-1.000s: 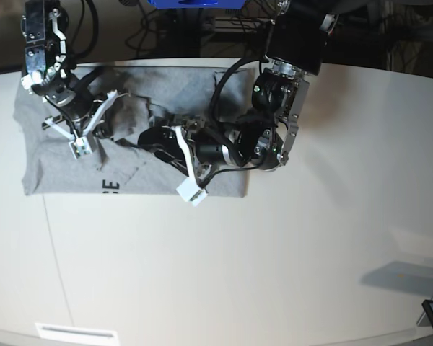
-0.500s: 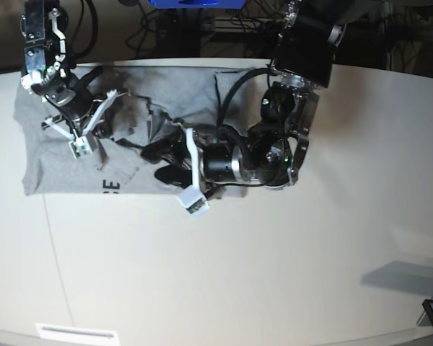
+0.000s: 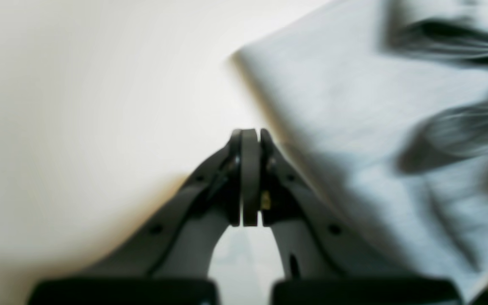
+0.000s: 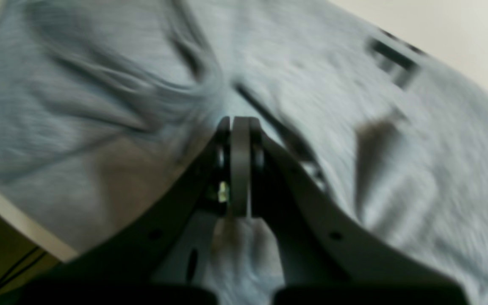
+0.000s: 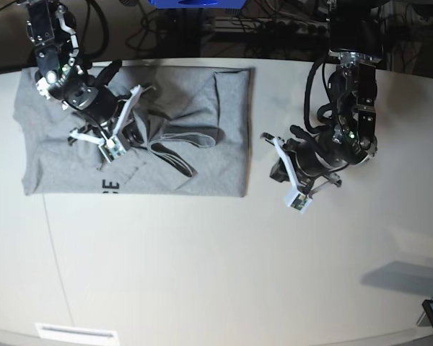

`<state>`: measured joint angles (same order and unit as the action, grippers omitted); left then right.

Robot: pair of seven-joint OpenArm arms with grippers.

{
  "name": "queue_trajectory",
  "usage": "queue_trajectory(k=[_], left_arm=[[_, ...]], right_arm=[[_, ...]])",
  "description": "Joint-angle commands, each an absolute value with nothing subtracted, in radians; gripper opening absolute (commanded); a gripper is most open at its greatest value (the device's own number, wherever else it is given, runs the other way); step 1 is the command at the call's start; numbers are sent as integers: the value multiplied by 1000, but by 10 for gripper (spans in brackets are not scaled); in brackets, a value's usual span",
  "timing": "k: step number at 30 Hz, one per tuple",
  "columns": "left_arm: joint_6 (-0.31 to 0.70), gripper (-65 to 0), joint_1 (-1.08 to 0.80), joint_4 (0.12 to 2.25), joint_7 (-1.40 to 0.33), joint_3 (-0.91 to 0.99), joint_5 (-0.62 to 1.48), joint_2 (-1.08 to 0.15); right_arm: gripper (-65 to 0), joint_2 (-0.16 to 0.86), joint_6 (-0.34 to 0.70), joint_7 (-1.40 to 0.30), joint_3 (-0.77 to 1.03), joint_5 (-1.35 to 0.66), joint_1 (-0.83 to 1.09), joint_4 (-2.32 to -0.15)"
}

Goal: Fold the T-shirt properly
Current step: 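Open the left gripper and withdraw it from the folded shirt, then press and smooth the folded flap with the right gripper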

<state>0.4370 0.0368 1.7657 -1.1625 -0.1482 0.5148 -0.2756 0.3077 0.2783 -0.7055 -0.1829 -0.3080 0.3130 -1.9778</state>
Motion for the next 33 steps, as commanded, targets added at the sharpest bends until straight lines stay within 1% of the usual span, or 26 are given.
queue_trajectory(k=[1, 5, 8, 10, 12, 14, 15, 18, 21, 24, 29, 31, 33], left_arm=[[438, -650, 41, 1784, -1145, -133, 476, -282], [441, -650, 1, 1781, -1142, -99, 271, -282], [443, -650, -19, 1781, -1142, -58, 208, -280], [443, -650, -35, 1781, -1144, -27, 205, -283], [443, -650, -50, 1781, -1145, 7, 202, -283], [443, -650, -71, 1779, -1147, 36, 200, -294], [443, -650, -82, 1778, -1145, 41, 200, -309], [443, -650, -110, 1770, -1148, 64, 200, -340], [441, -650, -130, 1715, -1148, 134, 200, -351], [441, -650, -165, 1676, -1142, 197, 200, -354], [441, -650, -200, 1676, -1142, 220, 200, -355], [441, -650, -205, 1678, -1142, 220, 200, -354], [441, -650, -205, 1678, -1142, 220, 200, -349]], right_arm=[[-650, 318, 275, -668, -194, -311, 308, -2005], [-647, 325, 277, -624, -209, -311, 308, -2006], [-644, 331, 280, -630, -248, -311, 289, -2009], [-599, 381, 280, -634, -318, -311, 278, -2009], [-527, 420, 278, -636, -406, -311, 245, -2009], [-473, 444, 278, -636, -466, -311, 220, -2009], [-463, 447, 278, -636, -484, -311, 206, -2009], [-461, 452, 278, -636, -522, -311, 176, -2009], [-457, 452, 278, -639, -553, -311, 139, -2009], [-456, 452, 278, -697, -622, -311, 74, -2008], [-451, 432, 278, -796, -694, -311, -15, -2005], [-416, 424, 278, -809, -694, -311, -27, -2003], [-358, 424, 278, -816, -694, -311, -33, -2002]])
